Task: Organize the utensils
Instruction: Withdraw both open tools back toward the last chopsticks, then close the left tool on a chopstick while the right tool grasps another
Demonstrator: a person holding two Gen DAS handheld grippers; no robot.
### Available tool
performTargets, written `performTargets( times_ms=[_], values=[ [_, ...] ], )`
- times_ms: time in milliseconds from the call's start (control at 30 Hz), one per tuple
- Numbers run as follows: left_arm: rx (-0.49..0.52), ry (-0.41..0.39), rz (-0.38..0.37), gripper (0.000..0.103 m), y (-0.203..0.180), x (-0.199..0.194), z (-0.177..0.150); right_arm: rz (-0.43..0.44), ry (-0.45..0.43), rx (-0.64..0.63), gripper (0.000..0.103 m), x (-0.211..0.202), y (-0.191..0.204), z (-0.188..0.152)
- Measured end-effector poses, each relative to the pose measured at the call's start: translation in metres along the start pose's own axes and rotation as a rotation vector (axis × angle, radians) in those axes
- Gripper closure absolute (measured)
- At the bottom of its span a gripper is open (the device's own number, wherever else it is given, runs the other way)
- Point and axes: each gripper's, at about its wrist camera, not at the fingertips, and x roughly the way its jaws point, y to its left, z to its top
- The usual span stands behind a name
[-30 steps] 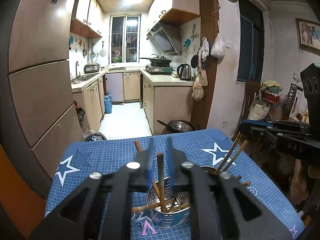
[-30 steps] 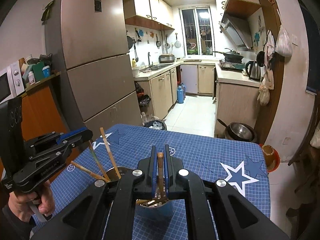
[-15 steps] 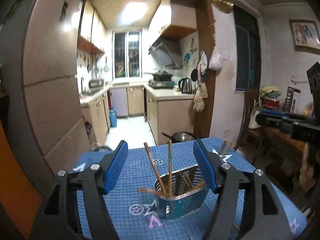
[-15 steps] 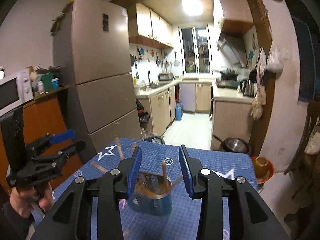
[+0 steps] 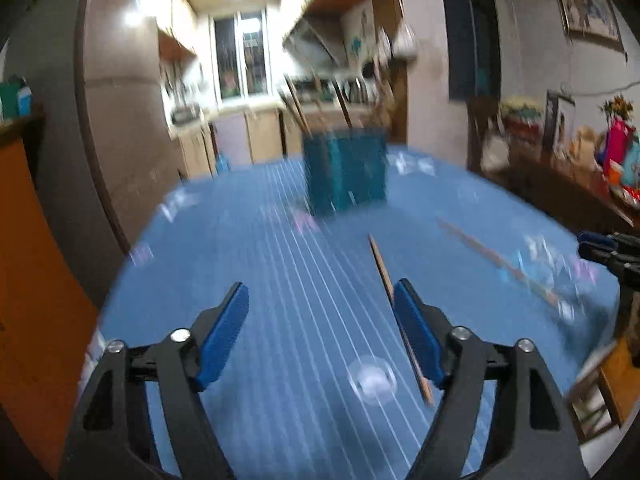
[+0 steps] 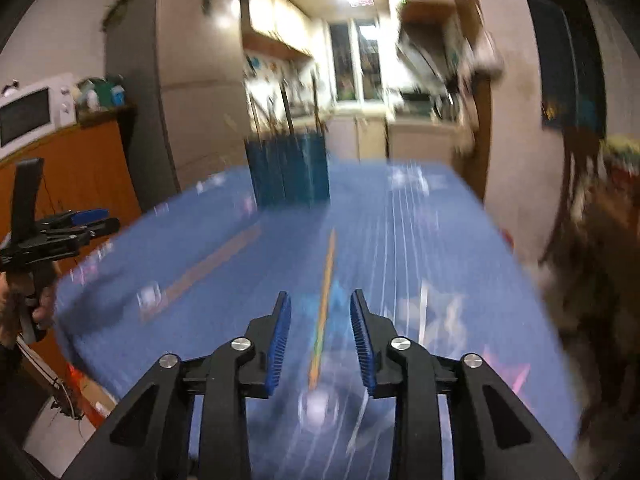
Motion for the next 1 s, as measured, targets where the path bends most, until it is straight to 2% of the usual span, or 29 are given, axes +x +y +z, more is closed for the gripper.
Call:
performTargets(
  times_ms=[100, 233, 433, 500, 567, 833, 933, 1000],
  values=[
    [-0.012, 0.048, -0.064, 0.036, -0.018, 0.011, -0.025, -0.008, 0.025, 0.016, 0.072, 0.009, 0.007, -0.021],
    [0.026, 0.055, -0.099, 0.038, -0.038, 0.017, -0.044, -0.022, 0.042, -0.020, 0.075, 0.022, 0.017, -0.030],
    [-0.007, 0.097, -0.106, 0.051, -0.036, 0.032, -0.063, -0.040, 0.048, -0.031, 0.080, 0.032, 0.012, -0.033],
    [-0.004, 0.103, -0.120, 0.061, -0.037, 0.034, -0.065, -0.041, 0.040, -0.031, 0.080, 0.032, 0.012, -0.034],
    [0.014, 0.098, -0.127, 0.067, -0.042, 0.035, -0.066, -0.045, 0.032, -0.037, 0.082, 0.032, 0.013, -0.036],
    [0.019, 0.062, -0.118, 0.074, -0.054, 0.032, -0.074, -0.046, 0.009, -0.070, 0.084, 0.035, 0.018, -0.037],
    [0.022, 0.048, -0.113, 0.081, -0.058, 0.030, -0.077, -0.051, -0.002, -0.082, 0.085, 0.034, 0.020, -0.040],
    [0.014, 0.034, -0.099, 0.089, -0.059, 0.029, -0.079, -0.057, -0.013, -0.095, 0.089, 0.032, 0.022, -0.042]
  ],
)
